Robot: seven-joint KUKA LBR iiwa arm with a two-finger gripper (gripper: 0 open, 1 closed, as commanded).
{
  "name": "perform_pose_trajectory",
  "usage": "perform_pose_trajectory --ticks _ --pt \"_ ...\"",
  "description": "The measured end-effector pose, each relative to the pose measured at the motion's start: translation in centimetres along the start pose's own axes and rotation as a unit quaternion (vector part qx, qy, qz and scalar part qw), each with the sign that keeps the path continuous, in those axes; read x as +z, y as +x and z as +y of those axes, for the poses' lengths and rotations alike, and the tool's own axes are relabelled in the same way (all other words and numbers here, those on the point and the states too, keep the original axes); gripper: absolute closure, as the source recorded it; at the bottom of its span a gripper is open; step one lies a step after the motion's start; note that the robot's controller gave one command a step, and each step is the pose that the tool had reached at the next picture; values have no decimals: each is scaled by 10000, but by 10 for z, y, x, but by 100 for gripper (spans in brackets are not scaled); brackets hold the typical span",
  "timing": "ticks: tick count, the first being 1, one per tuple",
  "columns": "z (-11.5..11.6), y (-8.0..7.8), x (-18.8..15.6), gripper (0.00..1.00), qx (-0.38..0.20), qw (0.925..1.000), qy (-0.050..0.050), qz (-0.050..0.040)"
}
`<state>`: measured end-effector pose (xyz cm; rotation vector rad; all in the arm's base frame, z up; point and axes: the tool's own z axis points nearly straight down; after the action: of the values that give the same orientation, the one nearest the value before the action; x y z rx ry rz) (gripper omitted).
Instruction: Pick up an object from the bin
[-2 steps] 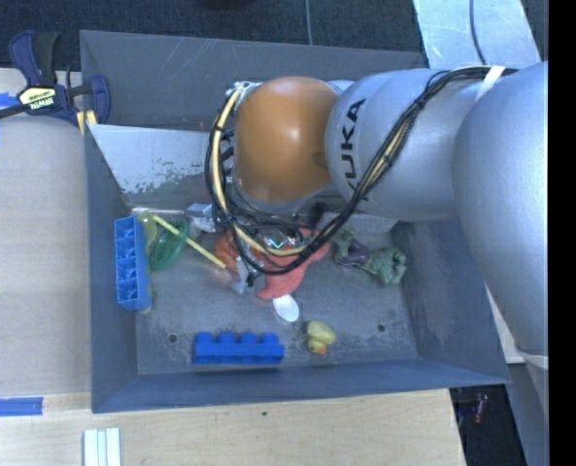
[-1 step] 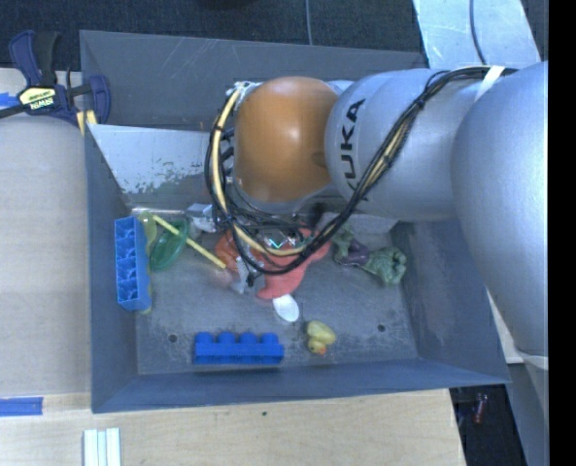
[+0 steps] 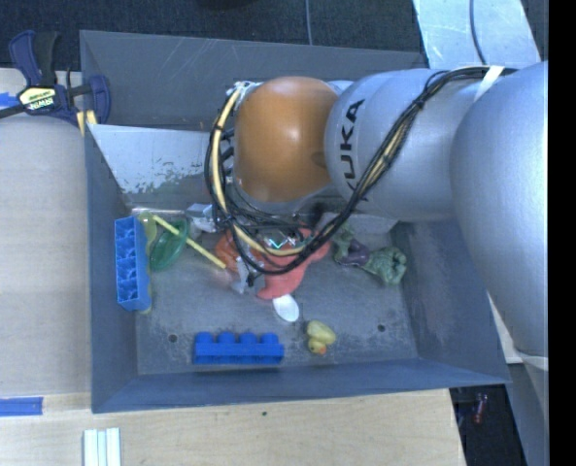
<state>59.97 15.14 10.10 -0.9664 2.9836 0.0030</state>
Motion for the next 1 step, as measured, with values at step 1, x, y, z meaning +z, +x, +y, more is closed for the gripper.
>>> perform_pose_trajectory --ticks 1 --pt "0 0 0 0 2 10000 0 1"
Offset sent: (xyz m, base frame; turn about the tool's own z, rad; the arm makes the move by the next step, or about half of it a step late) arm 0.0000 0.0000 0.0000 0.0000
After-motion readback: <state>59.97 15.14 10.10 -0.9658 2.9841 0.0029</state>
